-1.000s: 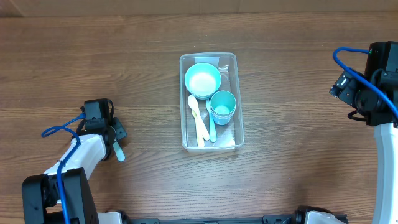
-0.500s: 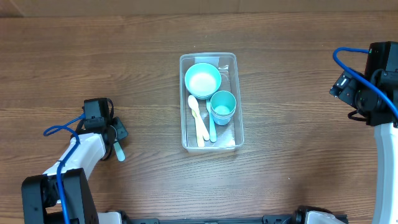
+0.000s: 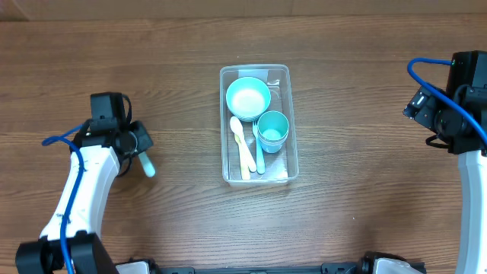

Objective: Pack container
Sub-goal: 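Carry the light-blue fork into the container and release it, then raise the left arm away from the container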

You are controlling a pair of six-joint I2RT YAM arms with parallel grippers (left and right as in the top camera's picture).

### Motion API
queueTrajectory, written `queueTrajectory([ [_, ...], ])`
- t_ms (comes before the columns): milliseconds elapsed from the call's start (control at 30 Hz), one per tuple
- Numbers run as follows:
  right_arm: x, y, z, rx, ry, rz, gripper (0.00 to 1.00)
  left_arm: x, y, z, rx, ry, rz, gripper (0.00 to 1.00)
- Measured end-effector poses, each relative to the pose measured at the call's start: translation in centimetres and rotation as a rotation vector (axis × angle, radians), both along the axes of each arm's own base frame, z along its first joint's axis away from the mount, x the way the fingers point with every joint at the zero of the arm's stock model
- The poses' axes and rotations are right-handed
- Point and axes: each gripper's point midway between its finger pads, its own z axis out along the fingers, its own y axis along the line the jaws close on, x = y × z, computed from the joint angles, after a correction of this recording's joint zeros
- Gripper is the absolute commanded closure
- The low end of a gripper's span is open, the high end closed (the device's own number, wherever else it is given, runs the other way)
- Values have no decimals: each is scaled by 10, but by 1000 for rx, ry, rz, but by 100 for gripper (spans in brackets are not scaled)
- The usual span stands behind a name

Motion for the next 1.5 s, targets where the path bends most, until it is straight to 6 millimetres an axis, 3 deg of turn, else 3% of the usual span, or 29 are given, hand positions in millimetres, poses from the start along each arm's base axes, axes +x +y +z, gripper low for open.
queueTrajectory([
  [67,0,0,0,0,0,0,0,12,-20,20,-25,-62,-53,90],
  [133,0,0,0,0,0,0,0,23,-56,43,-65,-126,-132,89],
  [367,0,0,0,0,0,0,0,34,-168,84,-166,-257,-354,89],
  [433,0,0,0,0,0,0,0,27,-192,87,-191,-263,-401,89],
  [600,0,0,0,0,0,0,0,11,-228,86,-214,-252,-476,88],
  [767,0,0,0,0,0,0,0,13,-249,63,-216,-207,-502,91],
  [833,0,0,0,0,-1,0,0,14,-251,55,-221,-191,-490,90],
  [867,0,0,0,-1,0,0,0,16,-252,56,-224,-198,-489,82],
  [900,0,0,0,0,0,0,0,18,-253,58,-230,-211,-487,65],
  [967,0,0,0,0,0,0,0,20,-254,60,-236,-221,-484,49],
  [1133,0,0,0,0,0,0,0,22,-256,63,-244,-231,-483,47],
  [1233,0,0,0,0,0,0,0,33,-249,91,-252,-303,-467,42],
  [1300,0,0,0,0,0,1,0,45,-222,124,-234,-393,-404,41],
  [1367,0,0,0,0,-1,0,0,53,-170,160,-168,-487,-292,30],
  [1433,0,0,0,0,0,0,0,50,-118,179,-75,-525,-194,0],
  [1500,0,0,0,0,-1,1,0,40,-69,176,6,-482,-89,0],
])
